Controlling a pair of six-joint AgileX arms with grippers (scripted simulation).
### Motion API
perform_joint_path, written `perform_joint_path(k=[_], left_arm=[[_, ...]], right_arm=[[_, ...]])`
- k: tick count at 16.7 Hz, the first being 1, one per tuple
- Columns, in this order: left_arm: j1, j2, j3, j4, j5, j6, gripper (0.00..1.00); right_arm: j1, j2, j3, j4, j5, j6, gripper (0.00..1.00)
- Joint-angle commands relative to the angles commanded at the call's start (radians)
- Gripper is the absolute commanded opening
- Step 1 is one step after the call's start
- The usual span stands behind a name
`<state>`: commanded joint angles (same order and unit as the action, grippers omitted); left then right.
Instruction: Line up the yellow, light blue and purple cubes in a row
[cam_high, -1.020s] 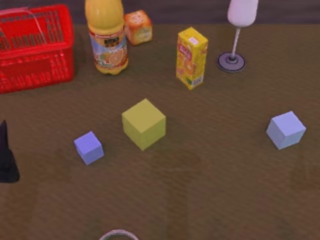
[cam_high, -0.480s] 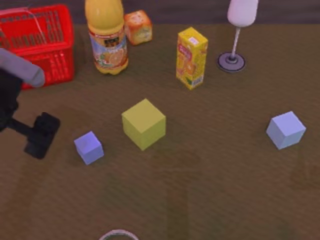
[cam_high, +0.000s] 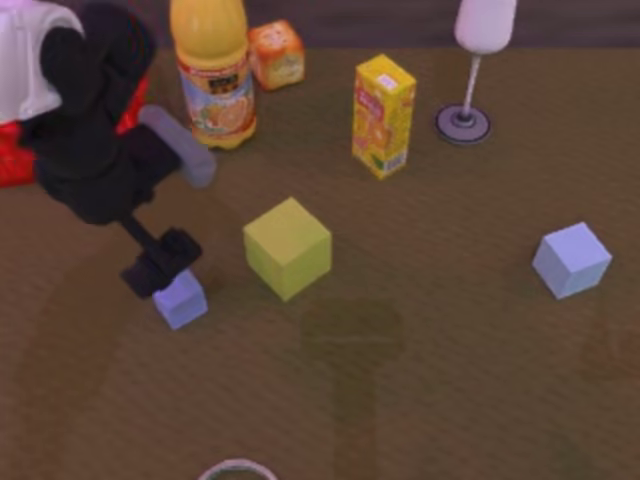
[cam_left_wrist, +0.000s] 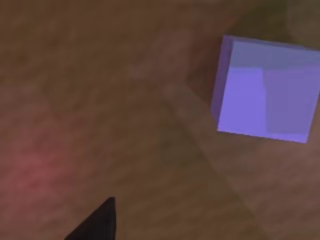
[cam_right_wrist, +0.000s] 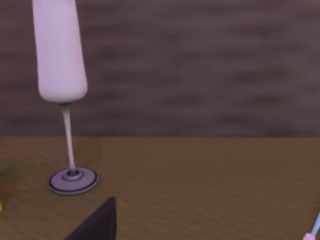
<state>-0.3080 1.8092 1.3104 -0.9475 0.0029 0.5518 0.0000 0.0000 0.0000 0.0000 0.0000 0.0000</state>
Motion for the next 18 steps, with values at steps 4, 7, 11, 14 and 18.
perform_joint_path(k=[4, 7, 11, 14, 18], left_arm=[[-0.03, 0.165, 0.134, -0.081, -0.001, 0.054, 1.0], [-0.035, 0.187, 0.155, -0.093, -0.001, 0.062, 1.0], [-0.03, 0.185, 0.15, -0.088, -0.002, 0.061, 1.0], [-0.033, 0.219, 0.108, -0.017, -0.001, 0.064, 1.0], [-0.033, 0.299, 0.022, 0.164, -0.001, 0.064, 1.0]], right_arm=[[0.0, 0.0, 0.0, 0.0, 0.0, 0.0, 1.0], [0.0, 0.0, 0.0, 0.0, 0.0, 0.0, 1.0], [0.0, 0.0, 0.0, 0.0, 0.0, 0.0, 1.0], [0.0, 0.0, 0.0, 0.0, 0.0, 0.0, 1.0], [0.0, 0.0, 0.0, 0.0, 0.0, 0.0, 1.0]])
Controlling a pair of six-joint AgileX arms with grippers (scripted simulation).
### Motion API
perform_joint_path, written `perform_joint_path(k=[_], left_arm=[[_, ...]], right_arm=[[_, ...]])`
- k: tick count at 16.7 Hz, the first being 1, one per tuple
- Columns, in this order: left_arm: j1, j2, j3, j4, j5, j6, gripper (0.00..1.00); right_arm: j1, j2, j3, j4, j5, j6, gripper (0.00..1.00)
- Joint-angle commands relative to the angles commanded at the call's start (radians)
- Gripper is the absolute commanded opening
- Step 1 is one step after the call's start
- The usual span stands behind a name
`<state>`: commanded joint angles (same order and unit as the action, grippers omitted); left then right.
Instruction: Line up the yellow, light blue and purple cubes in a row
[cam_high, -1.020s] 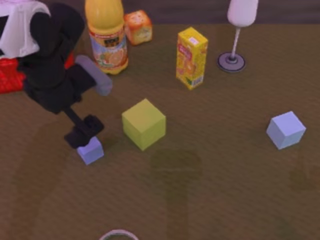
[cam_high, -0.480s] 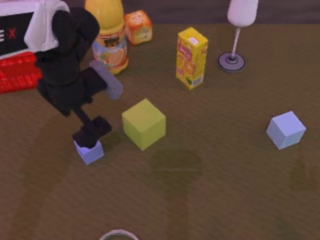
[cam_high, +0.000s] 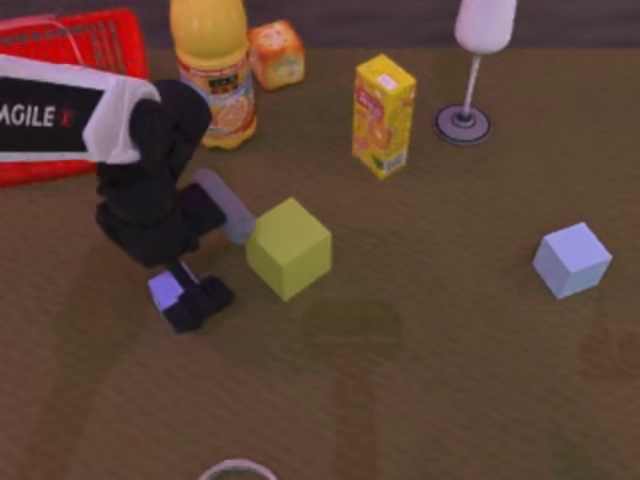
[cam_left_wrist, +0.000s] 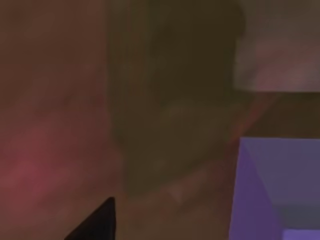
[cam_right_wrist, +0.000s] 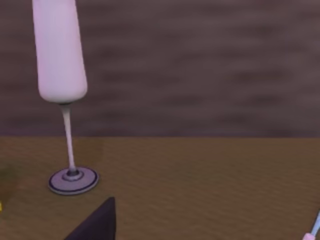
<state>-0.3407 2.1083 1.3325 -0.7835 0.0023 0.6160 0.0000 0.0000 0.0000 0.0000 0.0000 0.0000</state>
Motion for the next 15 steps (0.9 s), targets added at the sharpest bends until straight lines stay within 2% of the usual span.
perform_joint_path(k=[6, 15], left_arm=[[-0.001, 0.036, -0.033, 0.057, 0.0, 0.001, 1.0], [-0.001, 0.036, -0.033, 0.057, 0.0, 0.001, 0.32]], right_arm=[[0.0, 0.0, 0.0, 0.0, 0.0, 0.0, 1.0], [0.0, 0.0, 0.0, 0.0, 0.0, 0.0, 1.0]])
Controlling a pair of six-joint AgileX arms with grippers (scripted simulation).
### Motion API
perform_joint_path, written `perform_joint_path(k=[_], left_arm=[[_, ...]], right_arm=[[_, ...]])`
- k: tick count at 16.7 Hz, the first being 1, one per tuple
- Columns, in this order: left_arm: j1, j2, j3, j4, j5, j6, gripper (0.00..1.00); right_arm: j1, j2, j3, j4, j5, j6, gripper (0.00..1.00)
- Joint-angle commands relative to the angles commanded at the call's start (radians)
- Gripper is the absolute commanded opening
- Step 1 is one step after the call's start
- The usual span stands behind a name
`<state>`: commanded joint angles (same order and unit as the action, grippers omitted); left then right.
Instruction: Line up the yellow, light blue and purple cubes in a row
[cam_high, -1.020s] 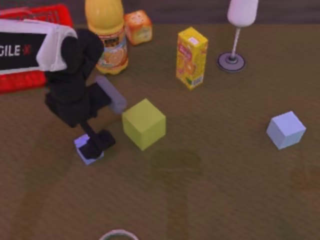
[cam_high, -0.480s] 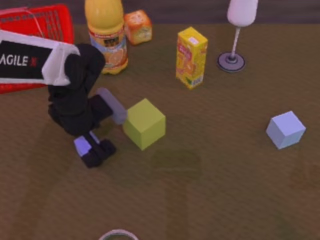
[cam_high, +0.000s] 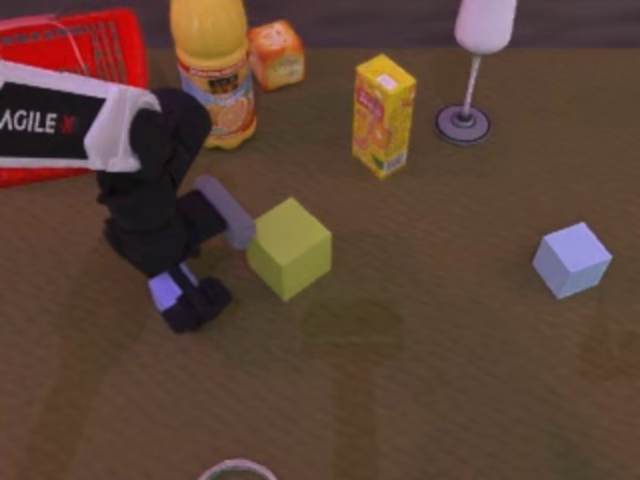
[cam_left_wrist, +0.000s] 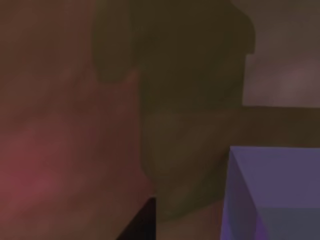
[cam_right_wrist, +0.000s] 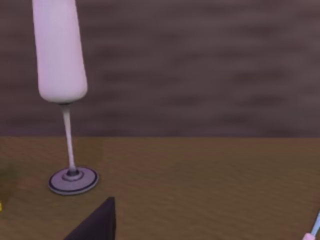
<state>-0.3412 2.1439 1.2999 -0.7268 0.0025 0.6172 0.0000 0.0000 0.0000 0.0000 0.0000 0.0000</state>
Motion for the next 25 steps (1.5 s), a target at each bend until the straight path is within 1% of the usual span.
perform_joint_path(k=[4, 5, 12, 13, 16, 21, 25], left_arm=[[0.0, 0.0, 0.0, 0.0, 0.0, 0.0, 0.02], [0.0, 0.0, 0.0, 0.0, 0.0, 0.0, 0.0], [0.0, 0.0, 0.0, 0.0, 0.0, 0.0, 0.0], [0.0, -0.039, 0.01, -0.025, 0.016, -0.011, 0.0], [0.002, -0.056, 0.039, -0.066, 0.016, -0.01, 0.0], [0.016, -0.134, 0.132, -0.249, 0.015, -0.013, 0.0], [0.019, -0.15, 0.145, -0.271, 0.015, -0.014, 0.0]], right_arm=[[0.0, 0.0, 0.0, 0.0, 0.0, 0.0, 1.0], [0.0, 0.0, 0.0, 0.0, 0.0, 0.0, 1.0], [0.0, 0.0, 0.0, 0.0, 0.0, 0.0, 1.0], [0.0, 0.0, 0.0, 0.0, 0.0, 0.0, 1.0], [0.0, 0.0, 0.0, 0.0, 0.0, 0.0, 1.0], [0.0, 0.0, 0.0, 0.0, 0.0, 0.0, 1.0], [0.0, 0.0, 0.0, 0.0, 0.0, 0.0, 1.0]])
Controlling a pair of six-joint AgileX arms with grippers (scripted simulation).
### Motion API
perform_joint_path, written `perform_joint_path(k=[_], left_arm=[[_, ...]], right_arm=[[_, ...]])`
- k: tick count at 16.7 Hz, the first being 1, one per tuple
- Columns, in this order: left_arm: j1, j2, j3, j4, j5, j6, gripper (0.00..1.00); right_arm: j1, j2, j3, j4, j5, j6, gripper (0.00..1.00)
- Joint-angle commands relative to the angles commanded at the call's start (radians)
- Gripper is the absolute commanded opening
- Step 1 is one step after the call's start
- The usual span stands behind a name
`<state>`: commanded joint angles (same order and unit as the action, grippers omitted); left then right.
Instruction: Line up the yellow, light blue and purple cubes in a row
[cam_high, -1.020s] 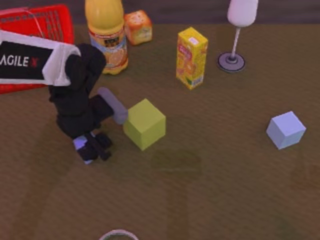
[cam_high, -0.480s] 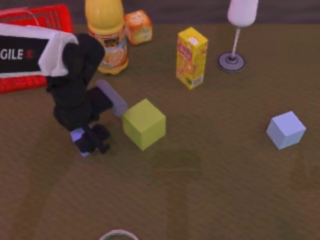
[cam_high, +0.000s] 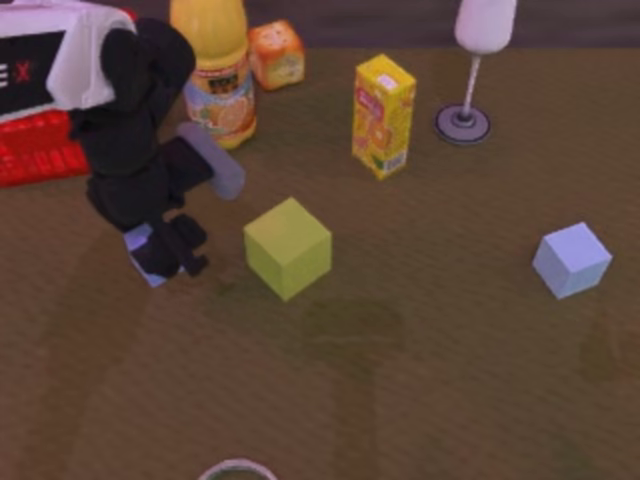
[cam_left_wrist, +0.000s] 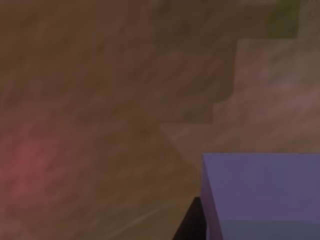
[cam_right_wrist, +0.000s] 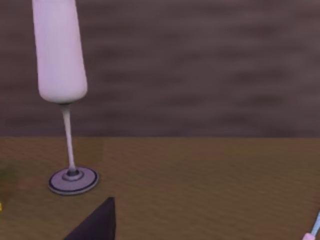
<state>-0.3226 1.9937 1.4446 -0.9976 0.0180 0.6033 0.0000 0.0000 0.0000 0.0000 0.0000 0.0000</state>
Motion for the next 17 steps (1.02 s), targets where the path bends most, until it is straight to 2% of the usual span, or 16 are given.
perform_joint_path(k=[3, 5, 14, 17], left_arm=[[-0.02, 0.014, 0.013, -0.005, 0.0, 0.004, 0.0], [-0.076, 0.05, 0.07, -0.033, 0.0, 0.007, 0.0], [-0.544, 0.306, 0.545, -0.248, 0.002, 0.017, 0.0], [-0.629, 0.346, 0.63, -0.284, 0.001, 0.017, 0.0]], right_arm=[[0.0, 0.0, 0.0, 0.0, 0.0, 0.0, 1.0], [0.0, 0.0, 0.0, 0.0, 0.0, 0.0, 1.0], [0.0, 0.0, 0.0, 0.0, 0.0, 0.0, 1.0], [0.0, 0.0, 0.0, 0.0, 0.0, 0.0, 1.0]])
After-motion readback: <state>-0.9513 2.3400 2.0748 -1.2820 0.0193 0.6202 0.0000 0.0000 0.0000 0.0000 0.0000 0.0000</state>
